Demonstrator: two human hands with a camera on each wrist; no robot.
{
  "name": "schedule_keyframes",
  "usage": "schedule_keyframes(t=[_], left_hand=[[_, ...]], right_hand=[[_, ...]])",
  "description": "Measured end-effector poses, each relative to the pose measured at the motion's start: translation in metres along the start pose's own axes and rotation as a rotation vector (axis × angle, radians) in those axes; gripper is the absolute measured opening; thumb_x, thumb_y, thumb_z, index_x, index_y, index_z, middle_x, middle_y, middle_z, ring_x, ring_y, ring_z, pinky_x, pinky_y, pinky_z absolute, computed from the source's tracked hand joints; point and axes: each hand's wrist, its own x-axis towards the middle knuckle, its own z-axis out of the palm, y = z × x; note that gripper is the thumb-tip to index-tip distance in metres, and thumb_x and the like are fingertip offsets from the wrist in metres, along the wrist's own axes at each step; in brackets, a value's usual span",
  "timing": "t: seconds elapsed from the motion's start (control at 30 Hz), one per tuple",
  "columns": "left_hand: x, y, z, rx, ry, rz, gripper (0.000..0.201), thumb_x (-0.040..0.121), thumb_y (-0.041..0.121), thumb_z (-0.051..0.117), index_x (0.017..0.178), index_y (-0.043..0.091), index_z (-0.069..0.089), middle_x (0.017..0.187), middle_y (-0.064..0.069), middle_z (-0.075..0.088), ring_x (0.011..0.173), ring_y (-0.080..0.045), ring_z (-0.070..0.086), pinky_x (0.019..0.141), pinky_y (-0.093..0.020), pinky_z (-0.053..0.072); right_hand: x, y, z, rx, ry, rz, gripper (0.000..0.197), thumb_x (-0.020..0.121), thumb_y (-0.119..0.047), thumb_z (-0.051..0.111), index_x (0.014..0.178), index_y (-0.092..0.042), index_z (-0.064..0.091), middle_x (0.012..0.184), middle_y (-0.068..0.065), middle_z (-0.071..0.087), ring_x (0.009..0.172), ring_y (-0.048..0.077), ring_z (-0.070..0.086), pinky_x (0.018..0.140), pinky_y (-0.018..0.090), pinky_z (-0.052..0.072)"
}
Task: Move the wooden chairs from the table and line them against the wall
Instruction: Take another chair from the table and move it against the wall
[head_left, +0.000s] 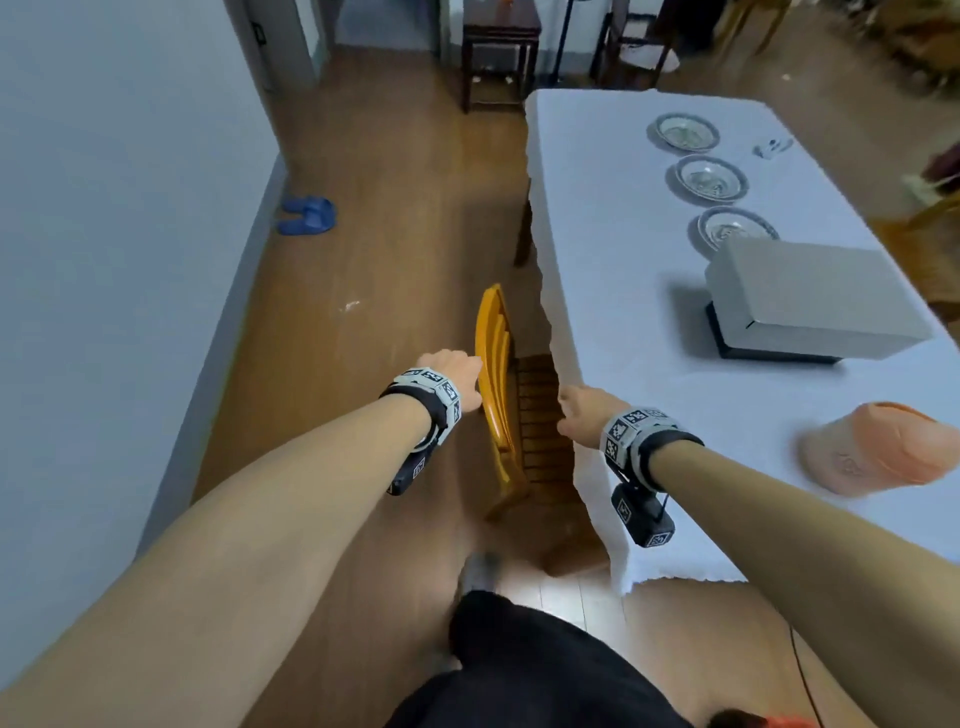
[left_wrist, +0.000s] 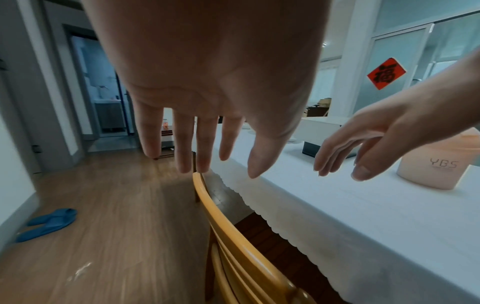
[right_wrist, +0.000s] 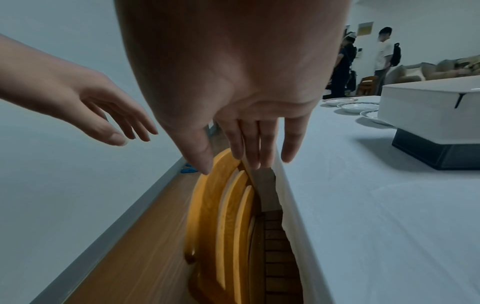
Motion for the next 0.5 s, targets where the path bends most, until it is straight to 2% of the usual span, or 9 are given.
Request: schedule_keyframes(t=[0.13, 0.3, 0.5], left_hand=[[0.068, -0.015, -0.014, 0.043, -0.019, 0.068, 0.03, 0.091, 0.029, 0.053, 0.118, 0.019, 0.055, 0.11, -0.005, 0.062, 0.097, -0.028, 0.061, 0.071, -0.036, 0.043], [0.136, -0.033, -0.037, 0.116, -0.087, 0.16, 0.015, 0.091, 0.033, 0.054, 0.099, 0.021, 0.052, 0.101, -0.003, 0.062, 0.087, -0.026, 0.058, 0.068, -0.037, 0.043], [0.209, -0.05, -0.047, 0.177, -0.183, 0.25, 0.017, 0.089, 0.027, 0.056, 0.102, 0.018, 0.052, 0.103, -0.004, 0.061, 0.09, -0.026, 0.058, 0.069, -0.037, 0.045]], right_hand=[[0.06, 0.004, -0.016, 0.065, 0.0, 0.078, 0.046, 0.097, -0.031, 0.054, 0.14, -0.013, 0.047, 0.133, 0.01, 0.058, 0.113, 0.028, 0.061, 0.096, 0.043, 0.053], [0.12, 0.003, -0.031, 0.173, -0.069, 0.137, 0.046, 0.099, -0.027, 0.053, 0.142, -0.012, 0.045, 0.133, 0.012, 0.058, 0.114, 0.028, 0.06, 0.096, 0.041, 0.052], [0.175, -0.004, -0.035, 0.214, -0.128, 0.192, 0.049, 0.096, -0.03, 0.053, 0.142, -0.013, 0.046, 0.135, 0.008, 0.055, 0.114, 0.027, 0.059, 0.094, 0.04, 0.053]])
